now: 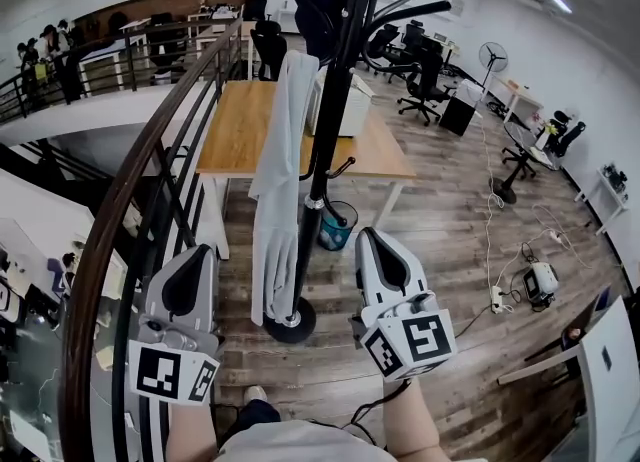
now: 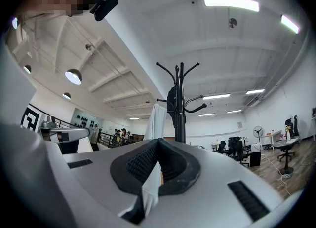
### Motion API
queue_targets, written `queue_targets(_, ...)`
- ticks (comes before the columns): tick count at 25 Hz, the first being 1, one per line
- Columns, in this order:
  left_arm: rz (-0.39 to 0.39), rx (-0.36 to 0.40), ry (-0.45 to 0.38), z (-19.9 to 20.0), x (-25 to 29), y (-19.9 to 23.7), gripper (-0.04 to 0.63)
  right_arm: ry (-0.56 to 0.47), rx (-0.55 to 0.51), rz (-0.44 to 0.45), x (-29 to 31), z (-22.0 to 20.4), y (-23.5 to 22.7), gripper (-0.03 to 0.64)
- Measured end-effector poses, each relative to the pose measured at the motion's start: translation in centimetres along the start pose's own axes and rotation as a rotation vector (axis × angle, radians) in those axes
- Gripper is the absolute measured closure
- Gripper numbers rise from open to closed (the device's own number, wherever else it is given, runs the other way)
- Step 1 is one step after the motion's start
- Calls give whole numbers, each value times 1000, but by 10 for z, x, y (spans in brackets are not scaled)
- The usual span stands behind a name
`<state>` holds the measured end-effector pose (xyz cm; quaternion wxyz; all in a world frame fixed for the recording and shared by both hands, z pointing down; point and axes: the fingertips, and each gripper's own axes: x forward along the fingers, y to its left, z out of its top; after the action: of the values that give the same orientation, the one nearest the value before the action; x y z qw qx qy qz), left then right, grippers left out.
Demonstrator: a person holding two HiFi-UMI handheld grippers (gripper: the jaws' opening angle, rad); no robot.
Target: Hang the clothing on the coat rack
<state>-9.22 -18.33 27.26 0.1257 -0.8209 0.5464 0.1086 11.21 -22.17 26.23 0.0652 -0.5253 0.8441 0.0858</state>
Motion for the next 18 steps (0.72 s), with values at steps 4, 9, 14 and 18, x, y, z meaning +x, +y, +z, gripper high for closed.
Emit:
queue_targets(4,3,3,0,4,-8,-10,588,9,6,-8,-15,-2,-3,615)
queue_targets(9,4,2,8,5,-15,-21,589,16,18,-12,-30,-5,-6,615)
queue_targets(14,3,1,16,4,-23,-30,589,15,9,-14,-45,-6,-6,615)
queue_targets(18,-4,1,20,5,-30,-38,588,22,12,-28,-57,-8,-7,615)
